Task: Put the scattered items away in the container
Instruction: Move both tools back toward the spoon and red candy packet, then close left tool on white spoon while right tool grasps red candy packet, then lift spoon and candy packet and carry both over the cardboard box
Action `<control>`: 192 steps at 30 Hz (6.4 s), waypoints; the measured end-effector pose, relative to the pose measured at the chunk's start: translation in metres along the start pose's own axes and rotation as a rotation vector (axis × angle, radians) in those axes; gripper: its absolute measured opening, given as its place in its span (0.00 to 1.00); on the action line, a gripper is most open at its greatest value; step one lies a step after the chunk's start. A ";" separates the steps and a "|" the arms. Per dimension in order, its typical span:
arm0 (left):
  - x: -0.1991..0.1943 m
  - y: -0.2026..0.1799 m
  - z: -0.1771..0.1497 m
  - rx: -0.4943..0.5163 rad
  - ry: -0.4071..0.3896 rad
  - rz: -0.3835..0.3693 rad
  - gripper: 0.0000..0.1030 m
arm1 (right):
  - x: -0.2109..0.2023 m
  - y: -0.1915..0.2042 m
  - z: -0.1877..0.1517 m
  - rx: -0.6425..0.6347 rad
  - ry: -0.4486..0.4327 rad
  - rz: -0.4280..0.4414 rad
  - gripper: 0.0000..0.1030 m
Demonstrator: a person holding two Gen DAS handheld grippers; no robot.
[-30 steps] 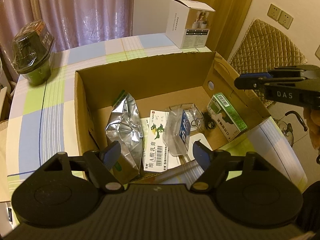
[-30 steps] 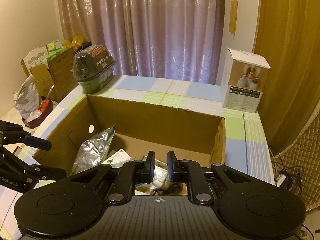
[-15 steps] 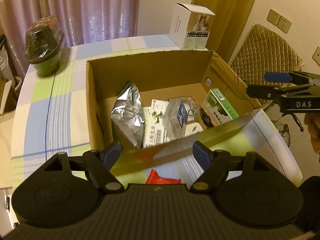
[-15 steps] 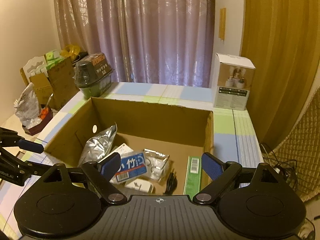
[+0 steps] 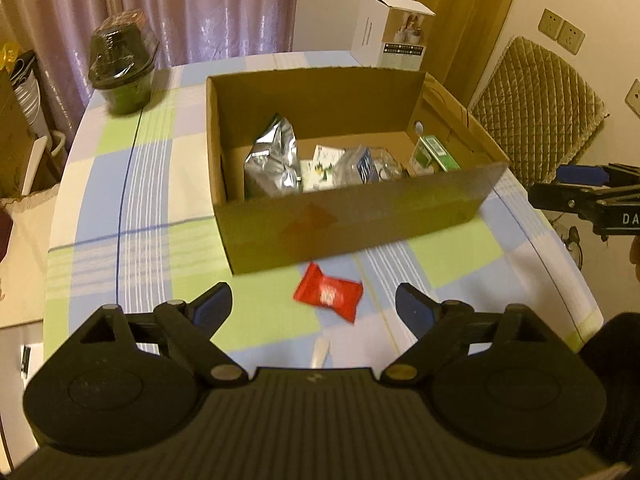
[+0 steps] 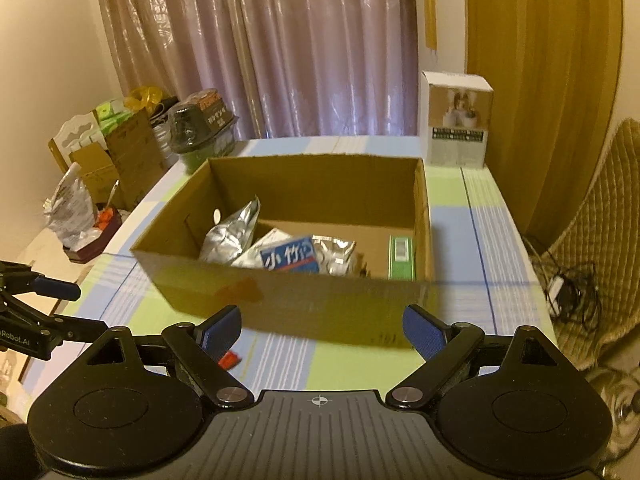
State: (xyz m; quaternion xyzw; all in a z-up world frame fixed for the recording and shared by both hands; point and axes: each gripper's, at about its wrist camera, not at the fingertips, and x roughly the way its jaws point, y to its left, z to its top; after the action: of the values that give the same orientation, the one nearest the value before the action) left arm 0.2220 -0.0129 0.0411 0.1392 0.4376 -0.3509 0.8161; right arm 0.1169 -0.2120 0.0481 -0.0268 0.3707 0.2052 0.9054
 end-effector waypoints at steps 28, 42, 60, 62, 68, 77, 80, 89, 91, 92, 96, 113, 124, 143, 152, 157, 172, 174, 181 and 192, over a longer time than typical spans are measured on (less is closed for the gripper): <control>-0.041 -0.012 -0.085 0.059 0.053 0.080 0.99 | -0.041 0.025 -0.063 -0.005 0.086 0.036 0.90; -0.015 0.003 -0.112 0.168 0.140 -0.004 0.99 | -0.002 0.059 -0.077 -0.189 0.120 0.082 0.90; 0.063 0.018 -0.102 0.351 0.311 -0.098 0.76 | 0.082 0.086 -0.070 -0.306 0.165 0.169 0.90; 0.069 0.021 -0.101 0.348 0.320 -0.105 0.71 | 0.090 0.088 -0.069 -0.320 0.168 0.177 0.90; 0.081 0.020 -0.103 0.368 0.346 -0.123 0.57 | 0.111 0.091 -0.068 -0.341 0.185 0.193 0.90; 0.080 0.022 -0.100 0.366 0.364 -0.143 0.27 | 0.127 0.092 -0.066 -0.342 0.202 0.210 0.90; 0.074 0.024 -0.098 0.346 0.355 -0.152 0.27 | 0.132 0.095 -0.065 -0.349 0.204 0.219 0.90; 0.066 0.033 -0.097 0.300 0.327 -0.132 0.27 | 0.160 0.104 -0.059 -0.388 0.207 0.232 0.61; 0.065 0.035 -0.098 0.301 0.327 -0.130 0.27 | 0.168 0.108 -0.058 -0.414 0.201 0.212 0.61; 0.065 0.037 -0.098 0.299 0.327 -0.130 0.27 | 0.172 0.110 -0.058 -0.422 0.199 0.209 0.61; 0.066 0.041 -0.100 0.288 0.328 -0.136 0.27 | 0.186 0.118 -0.055 -0.477 0.195 0.215 0.61; 0.071 0.035 -0.100 0.268 0.329 -0.168 0.27 | 0.181 0.106 -0.067 -0.414 0.257 0.167 0.31; 0.078 -0.023 -0.100 0.291 0.323 -0.217 0.27 | 0.110 0.041 -0.107 -0.117 0.262 0.021 0.31; 0.093 -0.059 -0.104 0.349 0.314 -0.130 0.42 | 0.099 0.033 -0.130 -0.143 0.233 0.022 0.49; 0.087 -0.058 -0.101 0.362 0.326 -0.110 0.26 | 0.100 0.028 -0.131 -0.129 0.230 0.024 0.59; 0.083 -0.058 -0.100 0.340 0.313 -0.111 0.26 | 0.100 0.029 -0.131 -0.142 0.226 0.030 0.59; 0.072 -0.054 -0.095 0.272 0.281 -0.104 0.26 | 0.102 0.039 -0.128 -0.180 0.241 -0.001 0.30; 0.070 -0.054 -0.095 0.266 0.276 -0.102 0.27 | 0.098 0.039 -0.126 -0.172 0.237 0.001 0.30; 0.059 -0.053 -0.094 0.241 0.252 -0.095 0.27 | 0.079 0.045 -0.120 -0.179 0.207 -0.001 0.30; 0.027 -0.057 -0.088 0.205 0.191 -0.075 0.27 | 0.043 0.052 -0.110 -0.184 0.150 -0.014 0.30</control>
State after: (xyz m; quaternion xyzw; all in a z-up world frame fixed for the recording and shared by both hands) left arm 0.1385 -0.0186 -0.0273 0.2384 0.4800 -0.4091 0.7385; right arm 0.0508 -0.1713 -0.0555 -0.1276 0.4167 0.2293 0.8703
